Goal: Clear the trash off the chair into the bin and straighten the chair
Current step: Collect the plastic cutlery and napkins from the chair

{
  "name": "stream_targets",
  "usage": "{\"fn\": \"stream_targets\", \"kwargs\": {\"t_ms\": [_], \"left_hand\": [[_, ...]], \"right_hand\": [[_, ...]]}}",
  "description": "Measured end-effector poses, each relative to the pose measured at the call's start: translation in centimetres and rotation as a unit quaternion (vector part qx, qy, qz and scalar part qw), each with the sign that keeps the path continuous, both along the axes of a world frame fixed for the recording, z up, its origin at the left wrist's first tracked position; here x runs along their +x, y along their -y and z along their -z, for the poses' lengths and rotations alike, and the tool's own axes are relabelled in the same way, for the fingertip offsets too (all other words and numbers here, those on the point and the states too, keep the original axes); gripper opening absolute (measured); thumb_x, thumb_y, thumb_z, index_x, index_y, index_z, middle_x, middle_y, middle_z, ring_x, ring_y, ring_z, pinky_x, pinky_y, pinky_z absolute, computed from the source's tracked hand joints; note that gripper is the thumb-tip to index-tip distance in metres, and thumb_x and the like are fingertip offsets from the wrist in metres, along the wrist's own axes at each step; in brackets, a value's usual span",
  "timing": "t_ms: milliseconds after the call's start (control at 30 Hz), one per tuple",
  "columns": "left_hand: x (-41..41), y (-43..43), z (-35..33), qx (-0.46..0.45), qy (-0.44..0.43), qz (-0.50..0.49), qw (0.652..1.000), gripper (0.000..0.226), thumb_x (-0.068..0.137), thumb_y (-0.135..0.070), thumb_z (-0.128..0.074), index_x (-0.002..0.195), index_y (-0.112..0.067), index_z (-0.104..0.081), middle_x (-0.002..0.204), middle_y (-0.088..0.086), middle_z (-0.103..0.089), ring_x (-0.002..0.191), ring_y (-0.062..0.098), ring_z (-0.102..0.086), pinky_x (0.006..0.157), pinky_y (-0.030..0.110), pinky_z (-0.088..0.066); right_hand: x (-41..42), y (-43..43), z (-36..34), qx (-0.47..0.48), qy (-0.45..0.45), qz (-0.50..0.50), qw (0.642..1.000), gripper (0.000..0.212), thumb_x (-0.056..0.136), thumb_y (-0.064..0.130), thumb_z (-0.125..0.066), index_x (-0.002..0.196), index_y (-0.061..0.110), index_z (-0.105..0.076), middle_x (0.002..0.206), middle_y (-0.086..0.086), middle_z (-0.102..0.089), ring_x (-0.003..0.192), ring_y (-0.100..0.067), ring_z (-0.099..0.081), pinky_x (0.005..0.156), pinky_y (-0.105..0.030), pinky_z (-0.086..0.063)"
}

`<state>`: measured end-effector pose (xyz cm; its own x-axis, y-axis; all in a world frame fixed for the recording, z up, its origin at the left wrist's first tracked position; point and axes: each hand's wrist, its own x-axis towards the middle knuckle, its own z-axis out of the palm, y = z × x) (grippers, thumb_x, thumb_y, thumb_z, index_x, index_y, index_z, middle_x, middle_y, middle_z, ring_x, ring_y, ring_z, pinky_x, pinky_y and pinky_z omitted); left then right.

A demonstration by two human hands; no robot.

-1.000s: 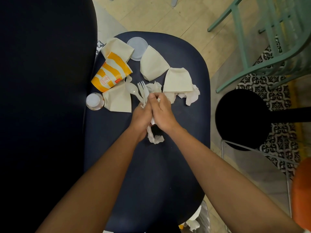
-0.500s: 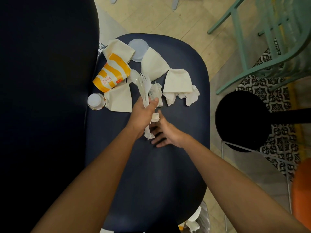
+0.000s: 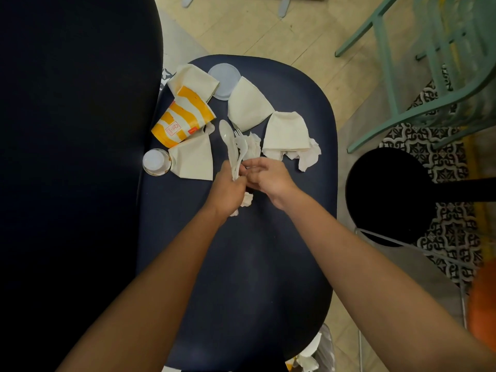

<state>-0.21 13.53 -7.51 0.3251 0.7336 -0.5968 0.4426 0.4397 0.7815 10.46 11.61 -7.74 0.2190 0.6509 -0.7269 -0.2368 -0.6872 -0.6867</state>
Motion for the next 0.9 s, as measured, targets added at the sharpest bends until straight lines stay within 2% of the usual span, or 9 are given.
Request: {"fn": "stream_targets", "kwargs": {"t_ms": [100, 200, 267, 333, 400, 467, 567, 733, 900], "left_hand": [[0.2, -0.4, -0.2, -0.016, 0.004, 0.017, 1.0, 0.016, 0.09, -0.009, -0.044, 0.106, -0.012, -0.04, 0.083, -0.001, -0.051, 0.076, 0.015, -0.05, 0.064, 0.03, -0.044], [0.2, -0.9, -0.3, 0.0, -0.019, 0.022, 1.0, 0.022, 0.093, -0.013, -0.043, 0.113, -0.009, -0.036, 0.09, 0.002, -0.054, 0.081, 0.018, -0.054, 0.067, 0.033, -0.046], [0.1, -1.3, -0.1, 0.021, -0.055, 0.028, 0.998, 0.021, 0.094, -0.012, -0.039, 0.114, -0.008, -0.036, 0.098, 0.008, -0.057, 0.085, 0.022, -0.057, 0.065, 0.033, -0.044], [-0.2, -1.5, 0.3, 0.044, -0.089, 0.034, 0.994, 0.019, 0.094, -0.011, -0.037, 0.113, -0.008, -0.038, 0.107, 0.014, -0.056, 0.092, 0.027, -0.057, 0.067, 0.031, -0.041], [-0.7, -1.8, 0.7, 0.061, -0.109, 0.029, 0.992, 0.019, 0.094, -0.011, -0.037, 0.112, -0.008, -0.04, 0.114, 0.017, -0.052, 0.096, 0.03, -0.056, 0.068, 0.03, -0.039], [-1.3, -2.1, 0.8, 0.069, -0.118, 0.024, 0.99, 0.02, 0.094, -0.011, -0.038, 0.113, -0.008, -0.04, 0.118, 0.019, -0.05, 0.099, 0.031, -0.055, 0.07, 0.03, -0.041], [-2.0, -2.5, 0.6, 0.067, -0.104, 0.024, 0.992, 0.02, 0.095, -0.009, -0.036, 0.115, -0.006, -0.039, 0.114, 0.009, -0.052, 0.096, 0.025, -0.054, 0.072, 0.029, -0.04], [-2.5, -2.7, 0.6, 0.061, -0.104, 0.026, 0.992, 0.019, 0.097, -0.01, -0.036, 0.116, -0.005, -0.037, 0.11, 0.007, -0.05, 0.09, 0.02, -0.05, 0.068, 0.026, -0.04], [-1.9, -2.4, 0.6, 0.061, -0.128, 0.055, 0.988, 0.02, 0.099, -0.017, -0.037, 0.114, -0.003, -0.037, 0.11, 0.018, -0.056, 0.093, 0.03, -0.057, 0.072, 0.038, -0.046]], "right_hand": [[0.1, -0.8, 0.0, 0.018, 0.059, -0.026, 0.998, 0.027, 0.084, -0.014, -0.051, 0.086, 0.012, -0.059, 0.077, -0.002, -0.063, 0.071, -0.01, -0.06, 0.066, -0.02, -0.053], [0.1, -1.7, 0.0, 0.04, 0.099, -0.044, 0.993, 0.024, 0.085, -0.008, -0.053, 0.096, 0.013, -0.059, 0.078, 0.001, -0.065, 0.072, -0.011, -0.061, 0.063, -0.024, -0.051], [0.0, -2.6, 0.4, 0.061, 0.199, -0.069, 0.976, 0.027, 0.087, -0.002, -0.052, 0.107, 0.015, -0.06, 0.096, -0.001, -0.065, 0.087, -0.014, -0.06, 0.075, -0.024, -0.051], [0.2, -3.5, 0.9, 0.083, 0.342, -0.153, 0.923, 0.039, 0.085, -0.002, -0.051, 0.12, 0.015, -0.057, 0.119, -0.004, -0.055, 0.109, -0.018, -0.051, 0.089, -0.023, -0.044], [0.4, -4.3, 1.6, 0.092, 0.444, -0.278, 0.847, 0.051, 0.082, -0.004, -0.052, 0.129, 0.015, -0.05, 0.13, -0.006, -0.045, 0.12, -0.022, -0.041, 0.091, -0.027, -0.04], [0.4, -4.8, 2.0, 0.069, 0.496, -0.384, 0.776, 0.055, 0.081, -0.003, -0.058, 0.132, 0.013, -0.045, 0.134, -0.009, -0.04, 0.121, -0.027, -0.038, 0.089, -0.032, -0.041], [-0.1, -4.8, 2.5, 0.029, 0.527, -0.438, 0.728, 0.049, 0.082, 0.0, -0.059, 0.127, 0.009, -0.044, 0.137, -0.013, -0.035, 0.121, -0.029, -0.037, 0.078, -0.031, -0.04], [-0.8, -4.2, 3.2, 0.026, 0.527, -0.448, 0.721, 0.043, 0.081, -0.008, -0.055, 0.12, 0.007, -0.046, 0.13, -0.016, -0.037, 0.116, -0.031, -0.036, 0.08, -0.034, -0.042], [-0.4, -4.0, 2.8, 0.096, 0.488, -0.376, 0.782, 0.04, 0.077, -0.013, -0.051, 0.11, 0.008, -0.057, 0.119, -0.012, -0.046, 0.108, -0.028, -0.041, 0.086, -0.037, -0.042]]}}
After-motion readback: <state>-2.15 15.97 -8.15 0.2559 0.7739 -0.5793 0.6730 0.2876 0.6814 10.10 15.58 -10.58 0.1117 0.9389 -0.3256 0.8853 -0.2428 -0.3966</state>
